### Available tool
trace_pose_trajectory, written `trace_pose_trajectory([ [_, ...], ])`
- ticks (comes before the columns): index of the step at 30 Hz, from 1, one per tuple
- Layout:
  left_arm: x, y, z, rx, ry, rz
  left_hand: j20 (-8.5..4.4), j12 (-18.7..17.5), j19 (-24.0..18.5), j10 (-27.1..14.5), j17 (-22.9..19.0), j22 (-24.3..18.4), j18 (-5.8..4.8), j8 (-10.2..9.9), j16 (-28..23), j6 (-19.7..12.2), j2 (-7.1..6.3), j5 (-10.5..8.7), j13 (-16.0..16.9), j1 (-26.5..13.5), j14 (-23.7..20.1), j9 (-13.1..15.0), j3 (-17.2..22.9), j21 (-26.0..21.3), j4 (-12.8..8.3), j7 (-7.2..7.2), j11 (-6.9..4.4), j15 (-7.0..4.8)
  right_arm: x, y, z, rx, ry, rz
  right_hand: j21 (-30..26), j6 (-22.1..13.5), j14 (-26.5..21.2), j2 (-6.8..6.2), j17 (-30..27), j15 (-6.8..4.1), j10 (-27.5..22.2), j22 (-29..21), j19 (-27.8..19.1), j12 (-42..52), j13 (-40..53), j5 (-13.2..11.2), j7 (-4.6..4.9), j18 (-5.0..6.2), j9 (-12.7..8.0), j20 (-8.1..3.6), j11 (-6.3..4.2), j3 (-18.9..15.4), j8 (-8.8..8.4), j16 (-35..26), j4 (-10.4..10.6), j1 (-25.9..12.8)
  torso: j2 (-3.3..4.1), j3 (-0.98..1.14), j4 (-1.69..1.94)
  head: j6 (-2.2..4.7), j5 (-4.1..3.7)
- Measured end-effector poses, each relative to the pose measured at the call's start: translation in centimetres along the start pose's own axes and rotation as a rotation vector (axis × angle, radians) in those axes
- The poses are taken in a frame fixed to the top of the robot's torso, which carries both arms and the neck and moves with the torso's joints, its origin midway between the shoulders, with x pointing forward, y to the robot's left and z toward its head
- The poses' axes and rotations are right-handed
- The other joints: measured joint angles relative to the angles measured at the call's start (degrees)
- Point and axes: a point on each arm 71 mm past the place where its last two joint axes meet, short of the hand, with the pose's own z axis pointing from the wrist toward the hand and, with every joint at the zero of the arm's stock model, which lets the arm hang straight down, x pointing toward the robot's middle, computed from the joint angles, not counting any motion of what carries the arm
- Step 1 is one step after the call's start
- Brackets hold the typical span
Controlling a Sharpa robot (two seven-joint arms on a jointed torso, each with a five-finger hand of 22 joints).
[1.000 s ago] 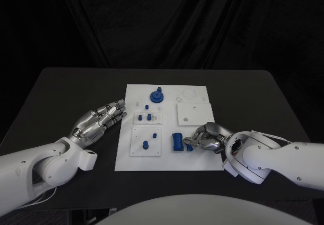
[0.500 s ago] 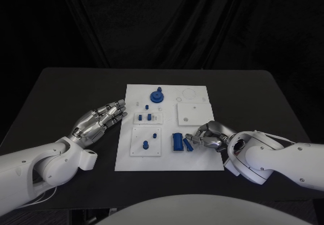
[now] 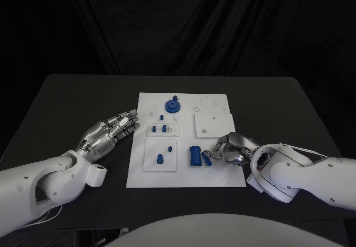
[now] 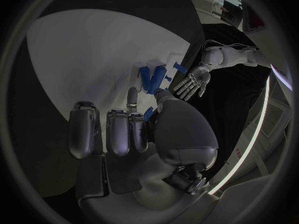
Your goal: Assemble the parts on the task board
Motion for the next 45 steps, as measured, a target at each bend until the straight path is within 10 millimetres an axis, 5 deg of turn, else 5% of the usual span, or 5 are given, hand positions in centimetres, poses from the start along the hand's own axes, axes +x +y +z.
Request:
trace_pose_trajectory([
  [9,-0.01,0.01,0.01,0.000,0.001,-0.001,0.00,0.0,0.0,0.0,0.0,0.0,0.00,0.0,0.0,0.0,0.24,0.00,0.0,0.2,0.0,0.0,0.0,0.0,0.0,0.00,0.00,0.00,0.22,0.22,0.08,-0.002,0.011,-0.059,-0.3,-0.4,0.0,-0.18,0.0,0.00,0.0,0.0,0.0,0.0,0.0,-4.8,0.01,0.00,1.5,0.00,0.00,-2.6,0.95,-0.2,0.1,-0.2,0.00,-0.01,0.04,0.00,-0.13],
  [18,-0.01,0.02,0.03,0.000,0.002,-0.002,0.00,0.0,0.0,0.0,0.0,0.0,0.00,0.0,0.0,0.0,0.24,0.00,0.0,0.2,0.0,0.0,0.2,0.0,-0.2,0.00,0.00,0.00,0.43,0.32,0.29,0.002,0.025,-0.093,-0.9,-0.4,0.0,0.39,0.0,0.00,0.0,0.0,0.0,0.0,0.0,-5.2,0.01,0.00,2.5,0.00,0.00,-3.2,2.06,-0.5,0.1,0.4,0.01,-0.01,0.07,0.00,-0.04],
  [45,-0.06,0.07,0.08,-0.002,0.006,-0.004,-0.01,0.0,0.0,0.0,0.0,0.0,0.00,0.0,0.2,0.2,0.24,0.00,0.0,0.2,0.1,0.0,0.5,0.0,-0.2,0.21,0.00,0.11,0.63,0.47,0.54,-0.001,0.035,-0.111,-1.4,-0.8,0.0,3.95,0.0,0.00,0.0,0.0,0.0,0.0,0.0,7.5,-0.43,0.01,4.5,0.00,-0.02,-4.5,2.81,-0.9,0.2,1.5,0.03,-0.01,0.07,0.00,-0.08],
])
